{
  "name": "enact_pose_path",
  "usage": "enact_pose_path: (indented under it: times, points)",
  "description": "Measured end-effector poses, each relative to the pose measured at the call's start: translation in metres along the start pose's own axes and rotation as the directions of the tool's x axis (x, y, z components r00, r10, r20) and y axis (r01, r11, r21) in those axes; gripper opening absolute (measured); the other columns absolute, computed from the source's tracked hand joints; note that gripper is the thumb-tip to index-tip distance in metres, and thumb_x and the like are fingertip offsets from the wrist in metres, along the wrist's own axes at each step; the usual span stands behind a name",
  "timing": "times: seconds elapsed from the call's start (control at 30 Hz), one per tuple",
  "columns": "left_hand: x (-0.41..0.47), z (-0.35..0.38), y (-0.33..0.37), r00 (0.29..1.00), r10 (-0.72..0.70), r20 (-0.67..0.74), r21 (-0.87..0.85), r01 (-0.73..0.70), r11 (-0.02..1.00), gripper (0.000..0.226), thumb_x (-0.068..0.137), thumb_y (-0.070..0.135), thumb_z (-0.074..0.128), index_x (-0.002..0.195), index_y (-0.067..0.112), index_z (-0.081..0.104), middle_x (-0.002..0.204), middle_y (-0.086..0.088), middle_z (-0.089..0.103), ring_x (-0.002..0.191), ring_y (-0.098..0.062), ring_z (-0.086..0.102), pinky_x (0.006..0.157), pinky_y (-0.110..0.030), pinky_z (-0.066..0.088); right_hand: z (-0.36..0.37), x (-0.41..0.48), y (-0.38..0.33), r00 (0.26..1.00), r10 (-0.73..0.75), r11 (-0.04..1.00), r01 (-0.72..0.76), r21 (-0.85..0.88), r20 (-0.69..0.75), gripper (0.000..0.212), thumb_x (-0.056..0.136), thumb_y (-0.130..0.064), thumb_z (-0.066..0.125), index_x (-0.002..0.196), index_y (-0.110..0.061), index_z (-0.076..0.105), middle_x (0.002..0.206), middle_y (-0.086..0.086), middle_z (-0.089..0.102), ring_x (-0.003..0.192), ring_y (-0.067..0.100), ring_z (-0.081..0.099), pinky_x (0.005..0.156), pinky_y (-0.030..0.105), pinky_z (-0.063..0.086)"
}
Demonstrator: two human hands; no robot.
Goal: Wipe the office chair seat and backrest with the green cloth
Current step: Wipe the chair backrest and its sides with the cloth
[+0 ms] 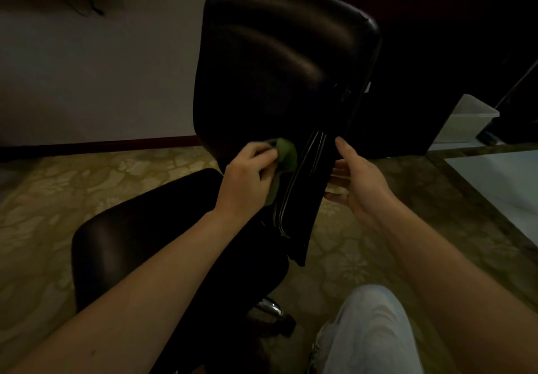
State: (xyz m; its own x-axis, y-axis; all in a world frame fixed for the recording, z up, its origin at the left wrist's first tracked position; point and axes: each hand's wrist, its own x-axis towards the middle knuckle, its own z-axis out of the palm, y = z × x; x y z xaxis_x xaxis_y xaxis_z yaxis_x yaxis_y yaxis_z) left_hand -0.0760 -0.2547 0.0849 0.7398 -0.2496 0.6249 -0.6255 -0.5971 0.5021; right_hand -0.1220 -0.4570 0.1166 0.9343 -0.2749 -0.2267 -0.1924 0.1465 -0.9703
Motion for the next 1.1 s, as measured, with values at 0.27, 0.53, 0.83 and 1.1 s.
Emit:
enact_pose_path:
  times: [0.27,0.53,0.83,1.1]
  points:
    - [0.002,0.014,0.014,1.0,-0.01,-0.017,0.003,0.01,1.0,0.022,0.094,0.007,0.067,0.115,0.005,0.073,0.114,-0.009,0.064,0.102,-0.02,0.063,0.088,-0.02,0.046,-0.001,-0.001,-0.001,1.0,0.01,1.0,-0.01,-0.011,0.029,0.063,0.081,-0.065,0.064,0.116,-0.013,0.066,0.105,0.002,0.075,0.088,0.013,0.074,0.061,0.03,0.057]
    - [-0.033,0.03,-0.002,0.999,-0.033,-0.001,0.02,0.033,0.999,0.022,0.092,0.004,0.067,0.113,0.004,0.074,0.113,-0.012,0.063,0.101,-0.027,0.065,0.087,-0.039,0.058,0.001,-0.002,0.004,1.0,-0.004,1.0,0.004,-0.001,0.003,0.062,0.082,-0.065,0.063,0.116,-0.013,0.066,0.107,0.002,0.074,0.086,0.011,0.074,0.06,0.03,0.058]
    - [-0.001,-0.015,-0.011,0.999,0.009,0.044,0.046,-0.011,0.999,0.027,0.093,0.007,0.068,0.119,0.004,0.071,0.121,-0.01,0.065,0.108,-0.02,0.063,0.093,-0.02,0.046,0.004,-0.008,0.0,0.998,0.037,0.999,-0.035,-0.037,0.045,0.061,0.082,-0.069,0.058,0.119,-0.021,0.061,0.107,0.002,0.071,0.098,0.021,0.068,0.08,0.044,0.053]
    - [0.001,0.004,0.011,0.993,-0.112,0.047,-0.071,0.115,0.991,0.036,0.091,0.013,0.072,0.127,0.009,0.068,0.133,-0.006,0.06,0.122,-0.019,0.056,0.107,-0.029,0.045,0.014,-0.012,0.004,0.998,0.048,0.999,-0.048,-0.006,0.026,0.056,0.081,-0.075,0.054,0.108,-0.028,0.069,0.087,-0.007,0.077,0.093,0.02,0.071,0.08,0.041,0.055]
